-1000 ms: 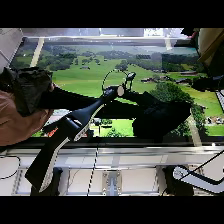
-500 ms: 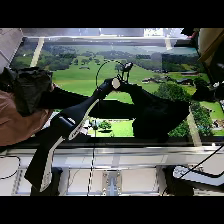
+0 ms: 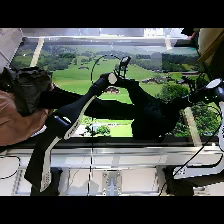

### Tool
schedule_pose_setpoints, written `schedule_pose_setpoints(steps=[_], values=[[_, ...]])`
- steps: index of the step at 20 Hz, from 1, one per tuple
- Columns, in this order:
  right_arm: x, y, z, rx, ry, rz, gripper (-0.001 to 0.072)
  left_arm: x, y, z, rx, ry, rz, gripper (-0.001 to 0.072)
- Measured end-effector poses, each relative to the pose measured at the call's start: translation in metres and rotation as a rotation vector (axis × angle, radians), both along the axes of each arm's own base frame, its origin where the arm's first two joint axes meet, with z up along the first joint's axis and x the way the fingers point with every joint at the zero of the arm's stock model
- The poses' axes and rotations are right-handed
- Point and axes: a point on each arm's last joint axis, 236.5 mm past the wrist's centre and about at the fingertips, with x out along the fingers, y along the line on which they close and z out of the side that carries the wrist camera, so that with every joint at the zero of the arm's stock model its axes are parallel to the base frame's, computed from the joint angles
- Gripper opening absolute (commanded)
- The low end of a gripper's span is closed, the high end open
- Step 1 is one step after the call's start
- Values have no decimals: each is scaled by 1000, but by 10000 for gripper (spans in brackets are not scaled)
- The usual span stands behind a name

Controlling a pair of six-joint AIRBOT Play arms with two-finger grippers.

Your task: Fold the clothes and pants, and hang the long-sleeved shirts on hangers.

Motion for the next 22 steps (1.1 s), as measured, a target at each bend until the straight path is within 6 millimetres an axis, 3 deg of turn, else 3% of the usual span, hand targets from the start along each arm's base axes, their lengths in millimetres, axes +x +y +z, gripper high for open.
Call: schedule_pose_setpoints(steps=[3,6,9,12,15,18,20,22], values=[[-1,-18,29,-60,-36,25,34,22,50,57,95,-143,40,5],[8,-43,79,-142,-149,1,34,32,123,123,237,-261,130,5],[11,-53,130,-206,-265,-11,34,18,197,180,374,-329,232,5],[13,-52,168,-239,-367,-20,34,-16,260,210,523,-315,306,5],[23,-57,196,-283,-478,-52,34,-55,324,219,682,-247,398,5],[33,-63,206,-299,-526,-105,34,-96,369,204,772,-132,476,5],[35,-67,199,-294,-505,-140,34,-125,389,175,817,-31,511,5],[33,-72,183,-293,-451,-169,34,-161,405,132,854,91,533,5]])
